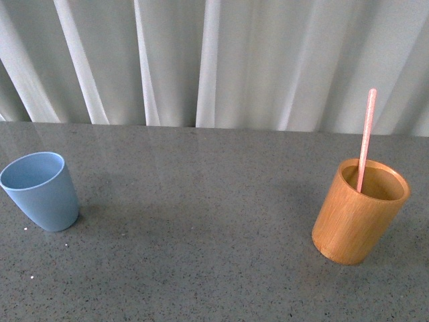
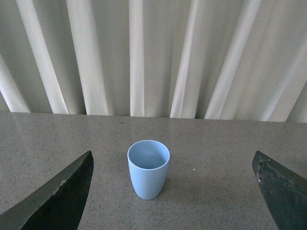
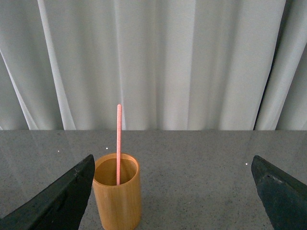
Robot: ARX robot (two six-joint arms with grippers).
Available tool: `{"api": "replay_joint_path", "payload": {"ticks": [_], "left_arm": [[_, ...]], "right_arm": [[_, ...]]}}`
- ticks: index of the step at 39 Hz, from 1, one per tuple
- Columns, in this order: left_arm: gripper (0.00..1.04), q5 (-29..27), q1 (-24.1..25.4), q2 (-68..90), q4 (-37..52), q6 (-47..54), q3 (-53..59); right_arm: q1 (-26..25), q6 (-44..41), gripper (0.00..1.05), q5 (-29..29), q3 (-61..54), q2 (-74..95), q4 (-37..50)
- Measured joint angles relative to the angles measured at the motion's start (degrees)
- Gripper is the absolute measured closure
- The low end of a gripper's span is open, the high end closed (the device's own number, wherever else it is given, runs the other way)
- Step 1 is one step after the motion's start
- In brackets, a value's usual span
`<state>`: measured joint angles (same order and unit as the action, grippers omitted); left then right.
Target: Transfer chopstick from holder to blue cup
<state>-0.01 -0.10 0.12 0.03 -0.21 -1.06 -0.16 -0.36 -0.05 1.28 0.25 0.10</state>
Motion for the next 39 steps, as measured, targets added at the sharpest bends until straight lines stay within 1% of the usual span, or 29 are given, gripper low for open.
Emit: {"api": "replay_joint_path", "payload": {"ticks": [2,3,6,8,9,11,14,15,18,20,21,22,25,29,33,35,39], "left_arm": [[0.07,0.00,0.00,0.00,0.00,0.00,0.00],[0.07,-0.94,-0.22,0.20,-0.20,-0.28,-0.07],[0.07,-17.14,-5.70,6.71,-8.66,-6.23,-3.02],[0.07,-21.77,-7.02,10.54,-9.18,-8.07,-3.34],[0.07,-22.05,-7.13,12.61,-9.20,-9.35,-3.50],[0.07,-20.59,-7.04,16.59,-9.33,-11.26,-4.44],[0.07,-19.69,-6.64,22.84,-7.87,-11.65,-6.69],[0.07,-18.58,-6.25,25.11,-7.23,-11.82,-7.61],[0.07,-13.09,-4.85,32.50,-7.28,-12.85,-11.32],[0.07,-6.95,-3.21,42.23,-7.65,-13.03,-16.17],[0.07,-4.96,-2.80,46.53,-7.56,-12.68,-18.18],[0.07,-4.22,-2.34,50.77,-7.43,-11.96,-20.15],[0.07,-3.37,-1.36,62.95,-8.72,-10.47,-26.56],[0.07,-5.27,-1.20,74.01,-9.68,-9.57,-34.23],[0.07,-5.57,-1.62,79.03,-10.23,-8.76,-39.12],[0.07,-6.67,-1.79,82.97,-10.69,-7.80,-43.25],[0.07,-8.09,-1.27,88.39,-11.58,-7.37,-47.98]], "right_arm": [[0.00,0.00,0.10,0.00,0.00,0.00,0.00],[0.00,0.00,0.10,0.00,0.00,0.00,0.00],[0.00,0.00,0.10,0.00,0.00,0.00,0.00],[0.02,0.00,0.10,0.04,0.00,-0.02,0.00],[0.02,0.00,0.10,0.02,0.00,-0.02,0.00],[0.02,0.00,0.10,0.02,0.00,0.00,0.00],[0.02,0.00,0.10,0.00,0.00,0.00,0.00],[0.02,0.00,0.10,0.00,0.00,0.00,0.00],[0.02,0.00,0.10,0.00,0.00,0.00,0.00],[0.02,0.00,0.10,0.02,0.00,-0.02,0.00],[0.02,0.00,0.10,0.02,0.00,-0.02,0.00],[0.02,0.00,0.10,0.02,0.00,0.00,0.00],[0.02,0.00,0.10,0.02,0.00,0.00,0.00],[0.02,0.00,0.10,0.02,0.00,0.00,0.00],[0.02,0.00,0.10,0.00,0.00,0.00,0.00],[0.02,0.00,0.10,0.00,0.00,-0.02,0.00],[0.02,0.00,0.10,0.02,0.00,-0.02,0.00]]}}
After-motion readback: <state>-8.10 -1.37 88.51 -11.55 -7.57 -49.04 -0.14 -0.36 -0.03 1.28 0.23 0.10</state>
